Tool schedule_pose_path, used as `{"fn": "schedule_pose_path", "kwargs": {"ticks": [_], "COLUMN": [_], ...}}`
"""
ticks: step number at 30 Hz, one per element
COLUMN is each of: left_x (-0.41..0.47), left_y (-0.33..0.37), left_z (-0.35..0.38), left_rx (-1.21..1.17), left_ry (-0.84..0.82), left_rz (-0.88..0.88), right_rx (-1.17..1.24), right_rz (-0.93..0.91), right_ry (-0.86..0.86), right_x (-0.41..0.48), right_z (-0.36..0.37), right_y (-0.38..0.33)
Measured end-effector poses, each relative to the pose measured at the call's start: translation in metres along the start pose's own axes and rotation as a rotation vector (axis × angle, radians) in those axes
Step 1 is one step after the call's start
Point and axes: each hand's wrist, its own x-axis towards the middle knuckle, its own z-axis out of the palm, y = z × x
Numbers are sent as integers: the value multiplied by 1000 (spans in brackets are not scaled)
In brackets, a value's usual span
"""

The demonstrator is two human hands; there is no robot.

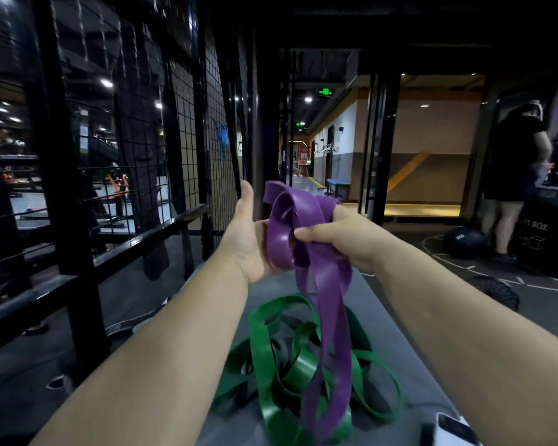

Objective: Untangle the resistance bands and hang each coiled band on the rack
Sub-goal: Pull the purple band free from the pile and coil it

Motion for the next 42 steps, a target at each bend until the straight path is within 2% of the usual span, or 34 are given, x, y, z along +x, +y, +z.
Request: {"fn": "schedule_pose_path", "kwargs": {"ticks": [5,8,11,14,15,19,23,25,27,28,30,33,35,39,42], "left_x": [-42,-62,-81,-101,-107,-120,-128,-128,-125,-123,-120,-114,-107,-103,-101], "left_y": [5,-16,-55,-96,-108,-145,-162,-165,-170,-173,-178,-180,-181,-172,-169], "left_z": [-2,-6,-21,-36,-41,-68,-91,-97,-102,-102,-101,-97,-99,-105,-108], "left_rx": [73,121,101,146,158,402,490,497,499,487,420,407,432,469,439], "left_ry": [161,252,304,296,313,437,454,399,372,372,374,274,212,135,56], "left_rz": [-87,-85,-56,1,18,39,-26,-54,-79,-74,-23,44,76,108,103], "right_rx": [-162,-211,14,230,201,-90,-352,-552,-685,-604,-437,-498,-437,-16,-3], "right_rz": [7,83,279,428,448,499,660,548,309,188,48,26,66,182,128], "right_ry": [-295,-366,-245,74,128,141,-12,13,159,197,92,-145,-175,-222,-223], "right_x": [-41,-61,-84,-102,-107,-122,-135,-137,-137,-136,-133,-127,-121,-117,-114], "right_z": [19,34,52,71,74,80,81,82,85,88,97,107,109,98,83], "right_y": [15,45,82,118,128,170,178,176,182,184,186,195,203,201,185]}}
